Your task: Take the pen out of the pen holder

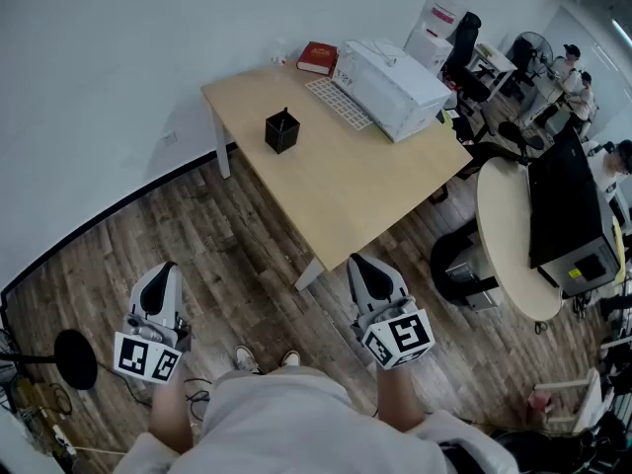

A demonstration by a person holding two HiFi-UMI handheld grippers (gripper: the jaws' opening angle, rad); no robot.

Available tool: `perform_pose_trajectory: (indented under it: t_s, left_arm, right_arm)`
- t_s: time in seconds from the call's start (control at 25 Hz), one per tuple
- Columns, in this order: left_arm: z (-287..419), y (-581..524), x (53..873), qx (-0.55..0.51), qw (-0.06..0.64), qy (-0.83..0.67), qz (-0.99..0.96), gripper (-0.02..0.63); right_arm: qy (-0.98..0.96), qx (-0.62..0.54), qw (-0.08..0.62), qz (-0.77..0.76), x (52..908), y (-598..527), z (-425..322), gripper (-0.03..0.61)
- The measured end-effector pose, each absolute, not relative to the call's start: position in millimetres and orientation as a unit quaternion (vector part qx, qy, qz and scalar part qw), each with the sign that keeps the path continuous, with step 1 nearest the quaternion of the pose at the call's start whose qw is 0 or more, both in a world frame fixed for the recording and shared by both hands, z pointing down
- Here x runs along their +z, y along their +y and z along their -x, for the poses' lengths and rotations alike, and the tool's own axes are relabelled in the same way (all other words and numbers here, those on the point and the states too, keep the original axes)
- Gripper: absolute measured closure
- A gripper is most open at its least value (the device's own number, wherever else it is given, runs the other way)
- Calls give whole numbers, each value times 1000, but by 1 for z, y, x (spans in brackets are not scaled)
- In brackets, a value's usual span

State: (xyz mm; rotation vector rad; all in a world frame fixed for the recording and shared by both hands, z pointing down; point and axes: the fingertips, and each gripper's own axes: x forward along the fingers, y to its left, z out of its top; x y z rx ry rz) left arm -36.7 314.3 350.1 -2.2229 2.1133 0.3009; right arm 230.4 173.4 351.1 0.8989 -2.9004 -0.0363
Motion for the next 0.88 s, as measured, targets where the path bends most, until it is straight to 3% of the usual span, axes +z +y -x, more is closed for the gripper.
perform_pose_trajectory:
  t_s: [0.44,0.68,0.88]
  left_arm:
    - [10,313,350,97,25,686,721,600]
    - [-1,310,351,95,28,693,714,599]
    - [-7,308,350,97,26,701,706,598]
  right_arm:
    - [-960,-17,42,-277,345,168,-238,578]
    - [-963,1,-13,-269,331,164,-258,577]
    - [-962,0,-5,-273,337,159,-272,577]
